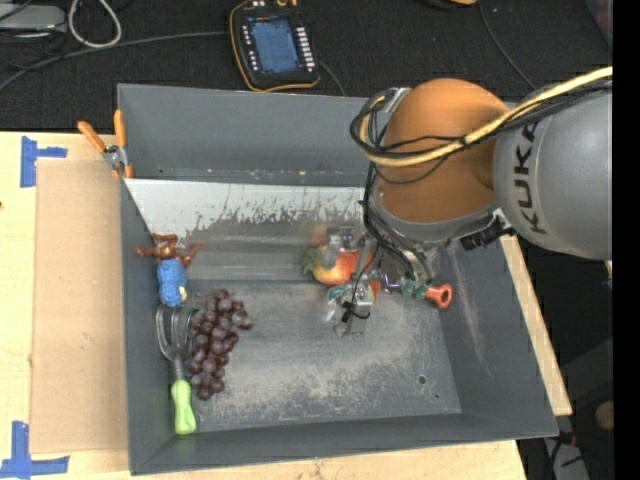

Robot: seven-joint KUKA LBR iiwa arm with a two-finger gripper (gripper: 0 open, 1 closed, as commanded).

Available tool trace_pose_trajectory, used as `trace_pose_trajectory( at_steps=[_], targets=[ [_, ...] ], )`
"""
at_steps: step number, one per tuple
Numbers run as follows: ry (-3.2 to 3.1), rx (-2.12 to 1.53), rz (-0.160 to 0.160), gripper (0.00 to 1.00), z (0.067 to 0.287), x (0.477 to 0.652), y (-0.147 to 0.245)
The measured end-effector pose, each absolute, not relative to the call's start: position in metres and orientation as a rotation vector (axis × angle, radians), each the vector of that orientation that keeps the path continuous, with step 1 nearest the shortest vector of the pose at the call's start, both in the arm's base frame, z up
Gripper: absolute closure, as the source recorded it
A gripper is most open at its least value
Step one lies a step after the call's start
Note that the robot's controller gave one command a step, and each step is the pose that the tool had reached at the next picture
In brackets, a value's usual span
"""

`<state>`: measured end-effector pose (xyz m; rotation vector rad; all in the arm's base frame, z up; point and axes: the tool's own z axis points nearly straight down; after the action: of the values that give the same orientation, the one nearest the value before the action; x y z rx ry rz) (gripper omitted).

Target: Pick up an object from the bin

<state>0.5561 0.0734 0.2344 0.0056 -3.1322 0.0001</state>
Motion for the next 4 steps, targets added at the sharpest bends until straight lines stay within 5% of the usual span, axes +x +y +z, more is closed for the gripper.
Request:
trace_pose_trajectory(
  at_steps=[1, 2, 3, 4],
  targets=[
    [-3.140, 0.000, -0.001, 0.00, 0.239, 0.558, 0.073],
    [-3.128, 0.290, -0.002, 0.00, 0.139, 0.573, 0.145],
    [-3.146, 0.072, -0.006, 0.00, 0.161, 0.582, 0.224],
    [-3.025, 0.808, -0.002, 0.00, 0.118, 0.566, 0.229]
  ],
)
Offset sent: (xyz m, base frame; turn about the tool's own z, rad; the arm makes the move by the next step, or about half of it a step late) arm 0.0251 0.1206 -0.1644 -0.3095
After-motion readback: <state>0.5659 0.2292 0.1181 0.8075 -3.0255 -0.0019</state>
